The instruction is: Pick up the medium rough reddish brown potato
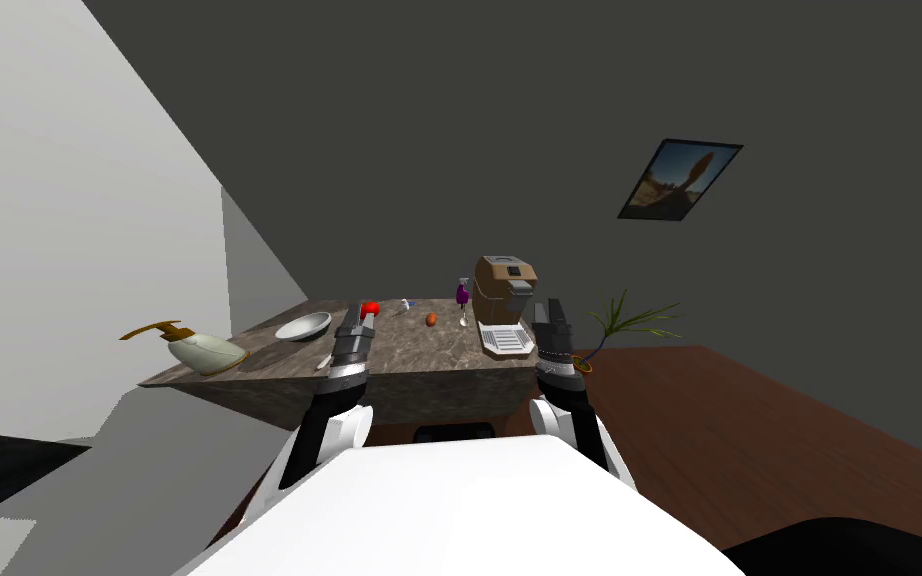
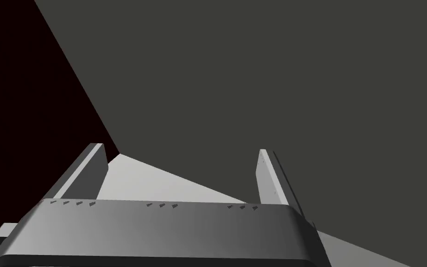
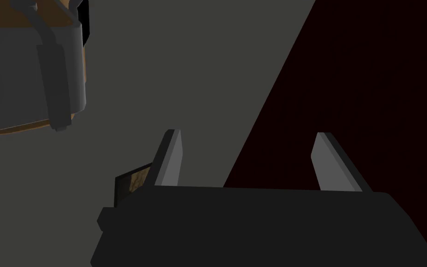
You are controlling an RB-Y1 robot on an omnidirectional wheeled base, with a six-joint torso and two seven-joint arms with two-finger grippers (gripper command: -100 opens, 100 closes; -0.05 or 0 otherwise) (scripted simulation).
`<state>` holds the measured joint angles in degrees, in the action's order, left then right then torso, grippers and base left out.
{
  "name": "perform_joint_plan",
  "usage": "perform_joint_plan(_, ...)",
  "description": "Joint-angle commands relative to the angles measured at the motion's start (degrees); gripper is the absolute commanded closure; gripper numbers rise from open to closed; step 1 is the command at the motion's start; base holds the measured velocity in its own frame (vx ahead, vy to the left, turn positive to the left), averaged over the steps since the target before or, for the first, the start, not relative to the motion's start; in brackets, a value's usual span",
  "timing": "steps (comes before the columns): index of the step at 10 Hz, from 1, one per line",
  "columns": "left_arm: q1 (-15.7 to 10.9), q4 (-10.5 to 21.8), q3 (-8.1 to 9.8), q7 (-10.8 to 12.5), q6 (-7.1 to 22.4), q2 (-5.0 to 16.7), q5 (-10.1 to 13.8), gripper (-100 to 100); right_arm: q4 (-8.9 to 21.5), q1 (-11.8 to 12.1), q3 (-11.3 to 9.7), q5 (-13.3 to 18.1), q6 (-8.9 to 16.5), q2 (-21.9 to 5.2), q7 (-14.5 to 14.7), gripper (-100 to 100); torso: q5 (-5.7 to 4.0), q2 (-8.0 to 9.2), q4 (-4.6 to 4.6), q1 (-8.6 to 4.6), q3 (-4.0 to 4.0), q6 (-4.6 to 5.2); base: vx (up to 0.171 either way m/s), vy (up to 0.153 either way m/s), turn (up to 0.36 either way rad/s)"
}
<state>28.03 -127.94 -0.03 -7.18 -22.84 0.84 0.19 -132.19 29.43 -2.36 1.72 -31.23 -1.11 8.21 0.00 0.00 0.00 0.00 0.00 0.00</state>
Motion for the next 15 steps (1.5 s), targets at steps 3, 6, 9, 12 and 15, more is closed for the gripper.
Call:
perform_joint_plan(3, 0.36, 0.82, -0.26, 1.18, -1.49, 5.70, 2.20, -100, 0.00, -0.02, 0.00, 0.00, 0.00, 0.00, 0.00, 0, 0.00, 0.44, 0.09, -0.01, 0.24, 0.02, -0.125, -0.001, -0.143)
perform_joint_plan(6, 0.52, 2.58, -0.64, 2.74, -3.07, 10.95, 5.45, -100, 0.00, -0.02, 0.00, 0.00, 0.01, 0.00, 0.00, 0, 0.03, 0.65, 0.14, 0.14, 0.37, 0.01, -0.172, 0.030, -0.192)
perform_joint_plan(9, 0.44, 4.38, -0.96, 4.06, -4.20, 15.53, 8.39, -100, 0.01, -0.01, 0.00, 0.00, 0.01, 0.00, 0.00, 0, 0.04, 0.57, 0.14, 0.19, 0.34, -0.01, -0.140, 0.027, -0.158)
perform_joint_plan(12, 0.25, 6.63, -1.49, 5.58, -5.24, 20.24, 11.91, -100, 0.01, -0.01, 0.01, 0.00, 0.00, -0.01, 0.00, 0, 0.05, 0.43, 0.11, 0.23, 0.26, -0.02, -0.118, 0.032, -0.244)
perform_joint_plan(15, 0.13, 7.90, -1.86, 6.40, -5.69, 23.61, 13.88, -100, 0.00, -0.01, 0.00, 0.00, 0.00, -0.01, 0.00, 0, 0.04, 0.31, 0.08, 0.19, 0.18, 0.02, -0.081, 0.014, -0.160)
